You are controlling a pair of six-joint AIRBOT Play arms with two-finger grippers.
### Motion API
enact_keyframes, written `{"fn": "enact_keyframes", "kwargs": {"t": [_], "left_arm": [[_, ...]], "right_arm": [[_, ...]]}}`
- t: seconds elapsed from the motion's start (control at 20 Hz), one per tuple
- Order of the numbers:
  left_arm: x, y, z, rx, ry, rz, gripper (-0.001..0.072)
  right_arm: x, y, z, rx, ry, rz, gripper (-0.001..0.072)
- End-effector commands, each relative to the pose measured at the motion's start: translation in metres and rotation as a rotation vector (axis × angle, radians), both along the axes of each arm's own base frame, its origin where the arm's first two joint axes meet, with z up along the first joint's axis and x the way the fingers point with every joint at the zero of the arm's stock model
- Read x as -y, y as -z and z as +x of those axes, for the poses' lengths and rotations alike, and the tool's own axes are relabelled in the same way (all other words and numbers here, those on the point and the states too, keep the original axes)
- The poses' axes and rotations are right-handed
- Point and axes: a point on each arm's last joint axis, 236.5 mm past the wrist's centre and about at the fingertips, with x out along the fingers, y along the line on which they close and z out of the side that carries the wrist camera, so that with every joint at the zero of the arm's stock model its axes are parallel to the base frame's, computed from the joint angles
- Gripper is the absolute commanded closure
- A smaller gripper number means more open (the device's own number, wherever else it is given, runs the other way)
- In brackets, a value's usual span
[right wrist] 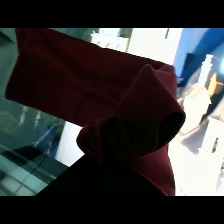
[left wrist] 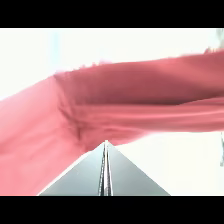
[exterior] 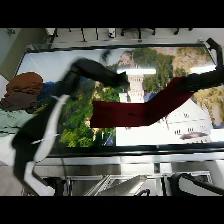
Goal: Fold the shirts.
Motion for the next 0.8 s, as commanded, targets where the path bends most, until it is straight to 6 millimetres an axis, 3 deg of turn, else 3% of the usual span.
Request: {"fn": "enact_keyframes", "kwargs": {"t": [0.0,0.1,0.2,0.25,0.3,0.35,0.4,0.5,0.6,0.7,0.75], "left_arm": [[-0.155,-0.137,-0.025,0.258,-0.23,0.022,0.0696],[-0.227,-0.166,-0.058,0.338,-0.389,0.087,0.0696],[-0.279,-0.171,-0.097,0.396,-0.51,0.161,0.0696],[-0.296,-0.169,-0.113,0.41,-0.562,0.181,0.0696],[-0.312,-0.165,-0.127,0.419,-0.623,0.198,0.0696],[-0.325,-0.161,-0.138,0.422,-0.678,0.208,0.0696],[-0.337,-0.156,-0.147,0.424,-0.731,0.22,0.0695],[-0.352,-0.149,-0.161,0.447,-0.785,0.26,0.0696],[-0.359,-0.143,-0.17,0.449,-0.817,0.277,0.0696],[-0.359,-0.14,-0.172,0.445,-0.82,0.277,0.0696],[-0.357,-0.14,-0.171,0.446,-0.814,0.275,0.0696]], "right_arm": [[-0.099,0.006,0.017,0.047,-0.044,0.102,0.0691],[-0.205,0.032,0.019,0.094,-0.12,0.141,0.069],[-0.312,0.07,0.02,0.176,-0.138,0.178,0.0688],[-0.36,0.1,0.016,0.219,-0.129,0.184,0.0609],[-0.396,0.132,0.01,0.239,-0.109,0.184,0.0286],[-0.414,0.16,0.002,0.232,-0.112,0.17,0.0168],[-0.418,0.18,-0.004,0.2,-0.134,0.146,0.0169],[-0.389,0.183,0.004,0.146,-0.167,0.094,0.0169],[-0.323,0.16,0.03,0.083,-0.128,0.048,0.0168],[-0.235,0.136,0.057,0.032,-0.029,-0.014,0.0162],[-0.187,0.129,0.064,-0.003,0.022,-0.057,0.0085]]}}
